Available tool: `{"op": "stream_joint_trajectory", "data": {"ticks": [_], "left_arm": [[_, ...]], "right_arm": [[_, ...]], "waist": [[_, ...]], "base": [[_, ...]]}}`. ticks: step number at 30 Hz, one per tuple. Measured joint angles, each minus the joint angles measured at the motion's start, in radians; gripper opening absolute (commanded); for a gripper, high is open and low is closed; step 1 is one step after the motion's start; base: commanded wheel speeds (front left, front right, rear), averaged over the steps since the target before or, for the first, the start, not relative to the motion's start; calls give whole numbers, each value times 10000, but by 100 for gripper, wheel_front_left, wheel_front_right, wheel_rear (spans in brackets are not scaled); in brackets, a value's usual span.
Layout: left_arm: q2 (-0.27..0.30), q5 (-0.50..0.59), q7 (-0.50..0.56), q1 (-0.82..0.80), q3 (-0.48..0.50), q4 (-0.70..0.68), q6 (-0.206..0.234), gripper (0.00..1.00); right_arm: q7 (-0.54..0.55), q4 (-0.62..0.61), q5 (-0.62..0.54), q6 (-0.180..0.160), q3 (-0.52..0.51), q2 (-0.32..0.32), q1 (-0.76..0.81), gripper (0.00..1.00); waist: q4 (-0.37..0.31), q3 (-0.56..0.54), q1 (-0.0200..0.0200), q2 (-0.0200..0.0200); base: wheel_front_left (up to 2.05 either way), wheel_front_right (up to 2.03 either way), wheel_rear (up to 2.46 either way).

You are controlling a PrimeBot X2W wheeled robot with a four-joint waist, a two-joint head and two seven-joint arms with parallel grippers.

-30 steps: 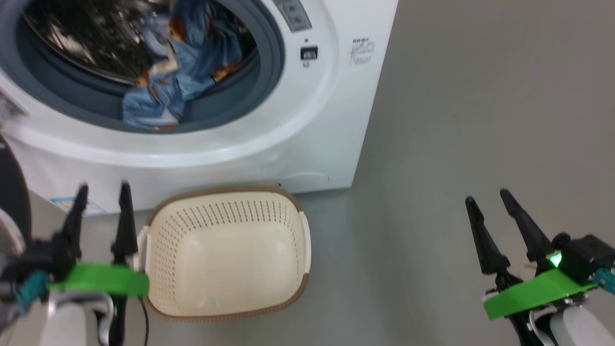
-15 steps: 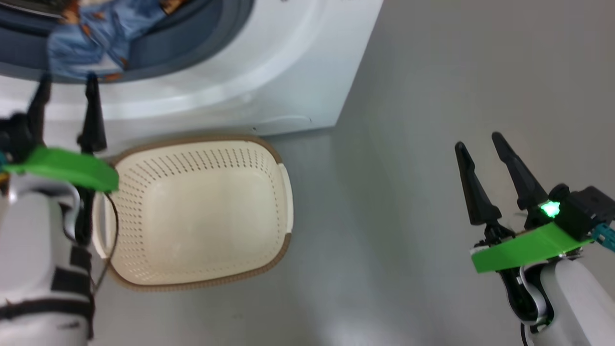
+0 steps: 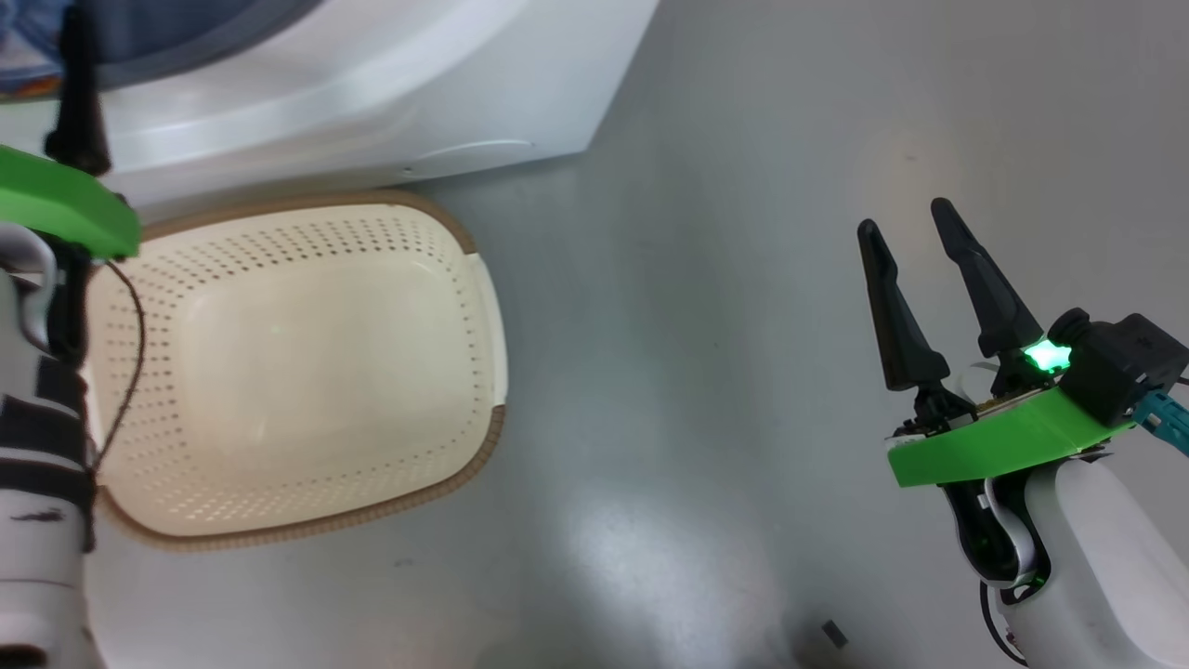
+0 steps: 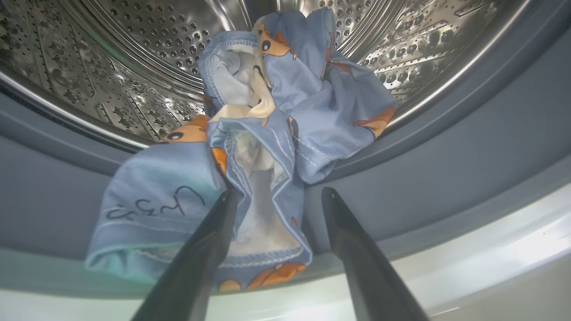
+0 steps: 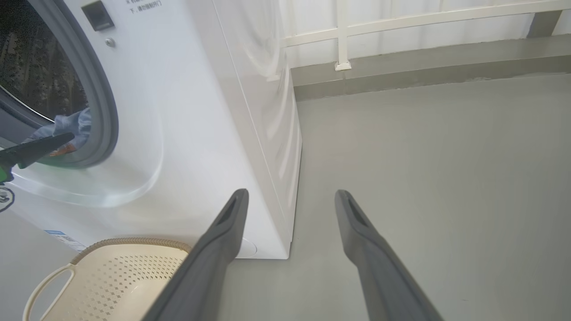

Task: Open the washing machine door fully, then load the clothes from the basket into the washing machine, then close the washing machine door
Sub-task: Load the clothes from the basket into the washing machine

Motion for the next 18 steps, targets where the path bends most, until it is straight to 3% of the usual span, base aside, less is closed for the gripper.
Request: {"op": "stream_joint_trajectory", "data": {"ticks": [4, 13, 18], "left_arm": [[337, 113, 0, -398, -46, 420, 46, 0], [665, 472, 0, -1670, -301, 732, 360, 0], [777, 899, 0, -2327, -617, 171, 583, 0]], "right_arm": [[0, 2, 0, 0, 100, 73, -185, 100], [0, -33, 0, 0, 184, 203, -398, 100], [0, -35, 4, 0, 318, 370, -426, 100]], "waist": [[-281, 178, 0, 0], [-605, 527, 0, 0], [-768, 713, 0, 0]], "base": [[0, 0, 0], [0, 0, 0], [0, 0, 0]]}}
